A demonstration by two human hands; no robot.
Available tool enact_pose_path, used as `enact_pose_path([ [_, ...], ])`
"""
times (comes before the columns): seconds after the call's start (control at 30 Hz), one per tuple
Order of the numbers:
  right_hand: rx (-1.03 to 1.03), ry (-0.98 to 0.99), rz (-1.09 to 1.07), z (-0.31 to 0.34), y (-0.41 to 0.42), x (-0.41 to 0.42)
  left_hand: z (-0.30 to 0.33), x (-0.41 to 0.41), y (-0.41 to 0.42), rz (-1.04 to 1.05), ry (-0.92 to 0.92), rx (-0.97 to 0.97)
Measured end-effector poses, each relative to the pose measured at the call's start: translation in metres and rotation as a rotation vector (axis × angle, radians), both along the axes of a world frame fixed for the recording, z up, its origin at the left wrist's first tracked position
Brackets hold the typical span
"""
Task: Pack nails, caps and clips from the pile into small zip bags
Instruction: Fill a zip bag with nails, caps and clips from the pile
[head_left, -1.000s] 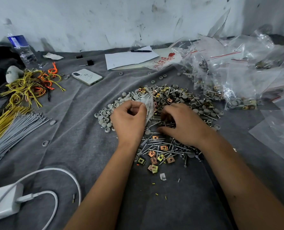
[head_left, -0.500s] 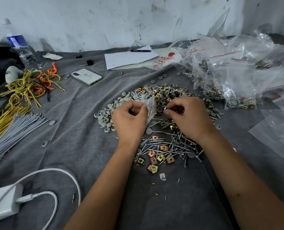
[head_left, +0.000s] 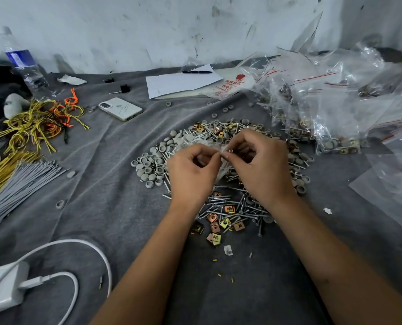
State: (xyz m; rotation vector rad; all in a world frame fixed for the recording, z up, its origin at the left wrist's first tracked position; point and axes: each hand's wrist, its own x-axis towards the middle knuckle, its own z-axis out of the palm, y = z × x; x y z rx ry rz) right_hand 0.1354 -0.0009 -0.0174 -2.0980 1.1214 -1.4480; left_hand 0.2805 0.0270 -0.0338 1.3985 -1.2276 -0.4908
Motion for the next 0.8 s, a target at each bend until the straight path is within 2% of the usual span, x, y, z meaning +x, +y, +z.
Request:
enact_pose_path([
  [0.13, -0.076, 0.13, -0.018, -0.003, 0.0, 0.003, 0.002, 0.002, 0.0, -0.002, 0.12, 0.007],
  [0.27, -0.115, 0.165, -0.071, -0.007, 0.0, 0.006, 0.004, 0.0, 0.0, 0.008, 0.212, -0.029],
  [0.37, -0.117, 0.257, -0.055, -0.009, 0.0, 0.009, 0.003, 0.001, -0.001, 0.045, 0.222, -0.063],
  [0.47, -0.084, 0.38, 0.072, -0.011, -0.001, 0.009, 0.002, 0.003, -0.002, 0.108, 0.224, -0.073],
  [0.67, 0.012, 0.479, 0.147, -0.011, -0.005, 0.001, 0.0, 0.005, -0.004, 0.172, 0.199, -0.066],
  [0.8, 0.027, 0.512, 0.06, -0.011, -0.007, -0.002, 0.0, 0.008, -0.004, 0.201, 0.258, -0.098],
])
